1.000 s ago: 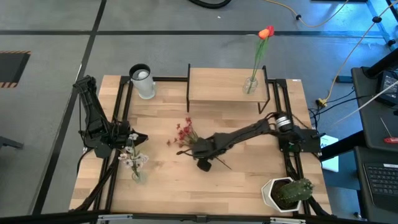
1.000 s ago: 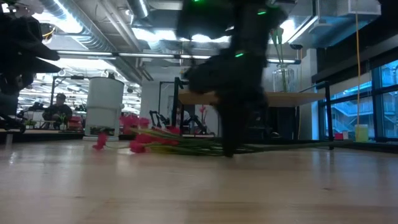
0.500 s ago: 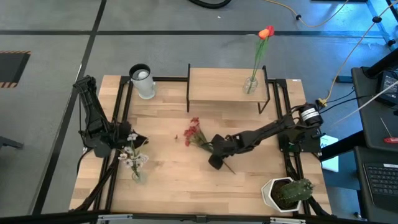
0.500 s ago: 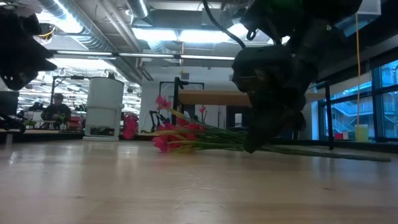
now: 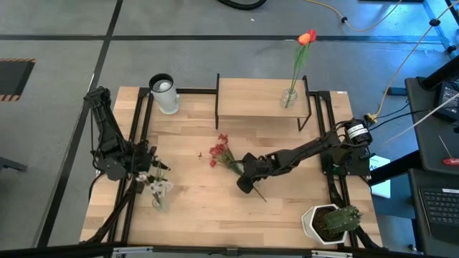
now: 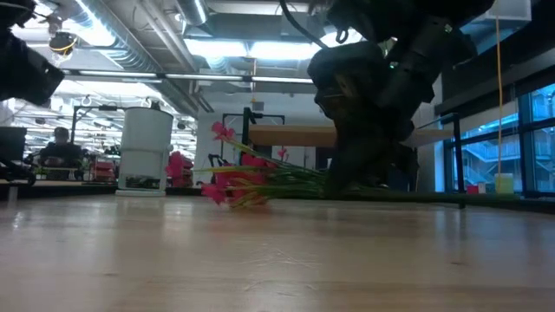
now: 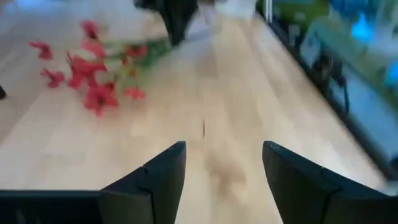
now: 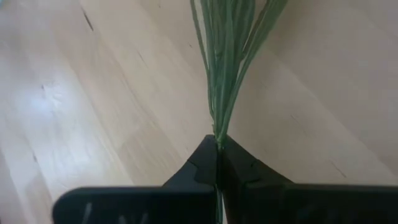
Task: Pick and place flowers into a vace then onto a shelf
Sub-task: Put the red flowers into the transparent vase
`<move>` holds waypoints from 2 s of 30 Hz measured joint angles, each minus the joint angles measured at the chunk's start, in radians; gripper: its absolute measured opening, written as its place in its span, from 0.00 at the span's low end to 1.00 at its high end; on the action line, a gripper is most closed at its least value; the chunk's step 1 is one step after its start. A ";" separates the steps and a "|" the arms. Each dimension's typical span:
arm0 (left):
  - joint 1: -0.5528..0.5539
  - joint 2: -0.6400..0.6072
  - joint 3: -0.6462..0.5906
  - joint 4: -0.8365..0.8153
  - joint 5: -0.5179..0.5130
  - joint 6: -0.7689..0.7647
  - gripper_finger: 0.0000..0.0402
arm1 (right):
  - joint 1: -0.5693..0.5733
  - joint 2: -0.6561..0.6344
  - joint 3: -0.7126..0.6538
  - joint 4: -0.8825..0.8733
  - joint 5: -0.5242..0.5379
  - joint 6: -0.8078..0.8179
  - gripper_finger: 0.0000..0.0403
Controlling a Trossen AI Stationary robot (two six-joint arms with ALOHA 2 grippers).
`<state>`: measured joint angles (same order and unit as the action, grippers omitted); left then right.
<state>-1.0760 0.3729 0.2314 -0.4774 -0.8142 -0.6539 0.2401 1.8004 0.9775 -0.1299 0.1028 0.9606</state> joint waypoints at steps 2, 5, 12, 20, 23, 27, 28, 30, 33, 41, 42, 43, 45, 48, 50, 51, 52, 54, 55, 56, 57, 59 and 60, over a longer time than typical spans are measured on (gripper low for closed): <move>0.000 0.000 0.000 -0.036 0.067 0.012 0.51 | -0.001 0.000 0.004 -0.002 0.000 0.012 0.01; 0.000 0.000 0.000 -0.066 0.217 0.029 0.49 | -0.001 -0.001 0.006 -0.001 0.000 0.034 0.01; 0.000 0.001 0.000 -0.072 0.563 -0.091 0.48 | -0.001 -0.001 0.006 -0.002 0.000 0.057 0.01; 0.000 0.001 0.000 0.026 0.601 0.005 0.52 | -0.001 -0.001 0.007 -0.002 0.000 0.061 0.01; 0.000 0.015 0.000 0.026 0.546 0.047 0.52 | -0.001 -0.001 0.007 -0.002 0.001 0.084 0.01; 0.000 0.065 0.000 0.085 0.539 0.056 0.52 | -0.002 -0.001 0.007 -0.002 0.001 0.088 0.01; 0.000 0.081 0.000 0.112 0.536 0.069 0.52 | -0.002 -0.001 0.007 -0.002 0.001 0.092 0.01; 0.000 0.116 0.000 0.158 0.524 0.095 0.52 | -0.002 -0.001 0.007 -0.001 0.001 0.094 0.01; 0.000 0.174 0.000 0.179 0.531 0.098 0.52 | -0.002 -0.001 0.007 -0.001 0.001 0.094 0.01; 0.000 0.315 0.000 0.344 0.501 0.104 0.53 | -0.002 -0.001 0.007 -0.001 0.001 0.092 0.01; 0.000 0.330 0.000 0.368 0.499 0.104 0.53 | -0.002 -0.001 0.007 -0.001 0.001 0.088 0.01; 0.000 0.344 0.000 0.380 0.498 0.104 0.53 | -0.002 -0.001 0.007 -0.001 0.002 0.087 0.01; 0.000 0.378 0.000 0.397 0.495 0.102 0.53 | -0.002 -0.001 0.007 -0.001 0.002 0.086 0.01; 0.000 0.426 0.000 0.424 0.467 0.083 0.53 | -0.002 -0.001 0.007 -0.001 0.002 0.086 0.01; 0.000 0.456 0.000 0.444 0.439 0.072 0.52 | -0.002 -0.001 0.007 -0.001 0.002 0.086 0.01; 0.000 0.471 0.000 0.461 0.425 0.073 0.51 | -0.002 -0.001 0.007 -0.001 0.002 0.086 0.01; 0.000 0.484 0.000 0.474 0.414 0.078 0.50 | -0.002 -0.001 0.007 -0.001 0.002 0.086 0.01; 0.000 0.509 0.000 0.488 0.407 0.091 0.47 | -0.002 -0.001 0.007 -0.001 0.002 0.086 0.01; 0.000 0.520 0.000 0.498 0.405 0.095 0.45 | -0.002 -0.001 0.007 -0.002 0.002 0.086 0.01; 0.000 0.529 0.000 0.511 0.405 0.099 0.43 | -0.002 -0.001 0.007 -0.002 0.002 0.086 0.01; 0.000 0.539 0.000 0.524 0.405 0.100 0.40 | -0.001 -0.001 0.007 -0.002 0.002 0.086 0.01; 0.000 0.550 0.001 0.543 0.404 0.101 0.35 | -0.001 -0.001 0.007 -0.002 0.002 0.086 0.01; 0.000 0.553 0.001 0.552 0.404 0.101 0.32 | -0.001 -0.001 0.007 -0.002 0.002 0.086 0.01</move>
<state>-1.0760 0.9259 0.2325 0.0749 -0.4099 -0.5528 0.2390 1.7992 0.9848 -0.1319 0.1047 1.0466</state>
